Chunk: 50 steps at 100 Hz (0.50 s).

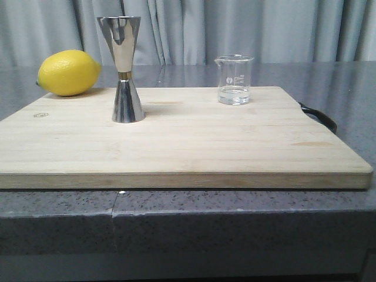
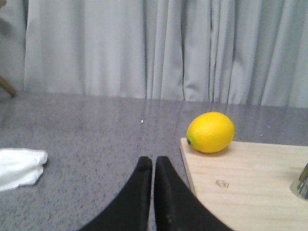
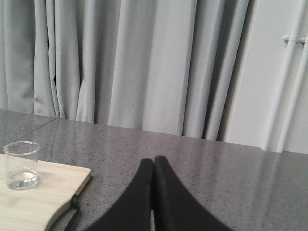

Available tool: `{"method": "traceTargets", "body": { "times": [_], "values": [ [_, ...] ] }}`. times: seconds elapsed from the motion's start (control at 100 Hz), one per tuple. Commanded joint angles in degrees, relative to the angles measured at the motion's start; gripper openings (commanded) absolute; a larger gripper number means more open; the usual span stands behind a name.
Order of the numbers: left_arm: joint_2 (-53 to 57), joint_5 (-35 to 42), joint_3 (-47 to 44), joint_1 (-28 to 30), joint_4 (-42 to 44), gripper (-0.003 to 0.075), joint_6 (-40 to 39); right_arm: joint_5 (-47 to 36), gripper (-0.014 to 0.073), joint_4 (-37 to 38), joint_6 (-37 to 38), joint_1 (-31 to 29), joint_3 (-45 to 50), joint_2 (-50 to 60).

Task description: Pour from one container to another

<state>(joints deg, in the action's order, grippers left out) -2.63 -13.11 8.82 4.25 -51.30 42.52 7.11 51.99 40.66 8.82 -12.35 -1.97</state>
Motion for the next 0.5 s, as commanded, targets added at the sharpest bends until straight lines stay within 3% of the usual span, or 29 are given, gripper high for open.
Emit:
{"method": "traceTargets", "body": {
  "times": [0.0, 0.06, 0.15, 0.27, 0.49],
  "values": [
    [-0.68, 0.79, 1.77, -0.43, 22.36, -0.0019, -25.19, -2.19, -0.0071, 0.46, 0.08, -0.29, -1.46, -0.60],
    [-0.40, 1.19, 1.03, -0.43, 30.89, -0.0019, -34.90, -2.19, -0.0071, 0.46, 0.08, -0.29, -1.46, -0.60],
    [2.02, 3.95, -1.43, -0.56, 38.38, -0.0019, -39.87, -2.19, -0.0071, 0.46, 0.08, -0.29, -1.46, -0.60],
    [4.30, 11.79, -6.39, -2.01, 41.32, -0.0019, -40.37, -2.19, -0.0071, 0.46, 0.08, -0.29, -1.46, -0.60],
    [4.29, 13.11, -9.51, -6.51, 44.73, -0.0019, -40.47, -2.19, -0.0071, 0.46, 0.08, -0.29, -1.46, -0.60]
  ]
}}
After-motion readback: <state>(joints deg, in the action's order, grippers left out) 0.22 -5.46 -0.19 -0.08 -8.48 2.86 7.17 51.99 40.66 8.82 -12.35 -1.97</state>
